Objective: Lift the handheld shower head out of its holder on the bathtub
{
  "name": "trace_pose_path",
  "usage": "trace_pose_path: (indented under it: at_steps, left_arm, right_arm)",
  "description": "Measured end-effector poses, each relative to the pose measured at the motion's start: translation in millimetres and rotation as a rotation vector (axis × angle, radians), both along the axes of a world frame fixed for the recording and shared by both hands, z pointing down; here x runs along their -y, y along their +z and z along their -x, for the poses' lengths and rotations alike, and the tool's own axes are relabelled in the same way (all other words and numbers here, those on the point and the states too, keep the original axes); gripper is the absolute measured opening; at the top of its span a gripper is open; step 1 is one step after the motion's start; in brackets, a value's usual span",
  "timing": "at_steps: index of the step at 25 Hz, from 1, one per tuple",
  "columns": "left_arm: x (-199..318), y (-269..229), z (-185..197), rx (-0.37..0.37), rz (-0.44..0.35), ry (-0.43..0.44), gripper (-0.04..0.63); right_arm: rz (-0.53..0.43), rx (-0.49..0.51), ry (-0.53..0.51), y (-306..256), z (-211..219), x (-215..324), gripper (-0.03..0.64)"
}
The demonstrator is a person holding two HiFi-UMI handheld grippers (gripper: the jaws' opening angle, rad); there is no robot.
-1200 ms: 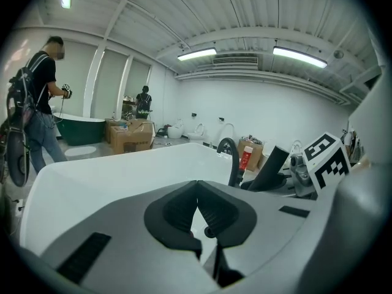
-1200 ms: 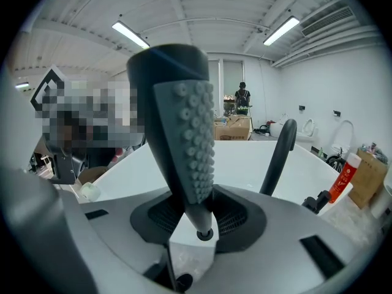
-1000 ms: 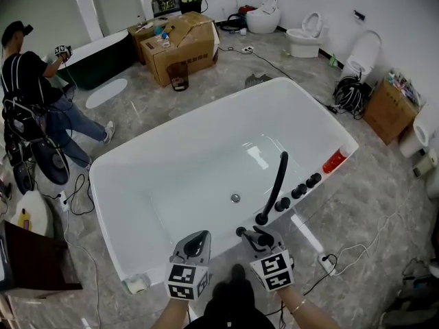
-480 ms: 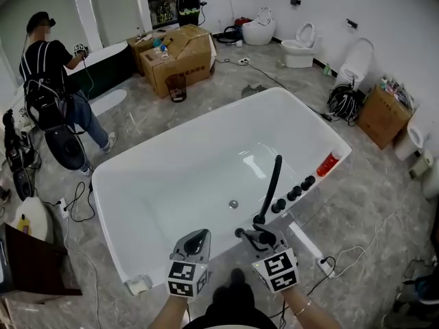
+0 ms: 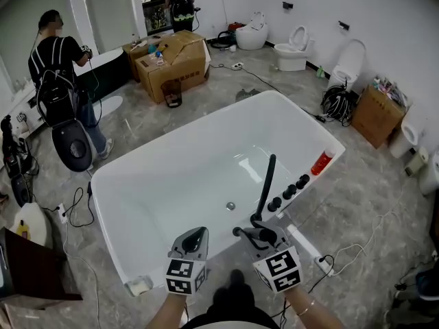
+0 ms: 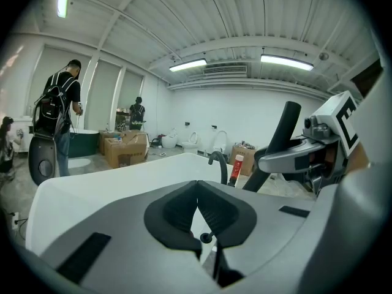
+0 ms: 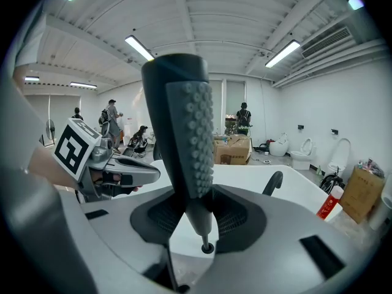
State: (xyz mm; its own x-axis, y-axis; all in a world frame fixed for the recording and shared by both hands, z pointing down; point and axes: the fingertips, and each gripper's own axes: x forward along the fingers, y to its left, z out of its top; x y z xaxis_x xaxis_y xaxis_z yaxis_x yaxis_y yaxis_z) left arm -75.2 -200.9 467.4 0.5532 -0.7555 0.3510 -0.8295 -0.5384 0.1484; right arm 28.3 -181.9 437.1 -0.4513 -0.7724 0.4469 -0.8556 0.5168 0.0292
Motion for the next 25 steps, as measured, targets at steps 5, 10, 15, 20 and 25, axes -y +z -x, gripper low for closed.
trace_pose_path:
  at_steps: [5,10,15,20,25]
  left_arm:
    - [-8.4,-6.7,0.6,-0.006,-0.009,-0.002,0.02]
    - [-11.7,-10.9,5.2,-0.01,-0.012,-0.003,0.02]
    - [-14.5,-12.4,7.5,-0.011,-0.018,-0.007,0.02]
    - [-17.0,-14.3,11.2,-0.002,-0.025,-0.003,0.02]
    - [-17.8,-15.9,14.8,0.0,-0.029,-0.007,0.02]
  right_arm:
    - [-0.015,0.019,0.003,-13.8,1.3,-9.8,0.138]
    - [-0.019,0.028,0.005,-22.4,5.8,-13.3,0.138]
    - [-0.029,0.023,0.002,-29.6,7.3,-17.2,0.138]
    - [-0.039,0.029,0.004,-34.8,11.2,-19.1,0.138]
    - [-0.041,0.031,0.003,-35.8,14.6,-21.5,0.138]
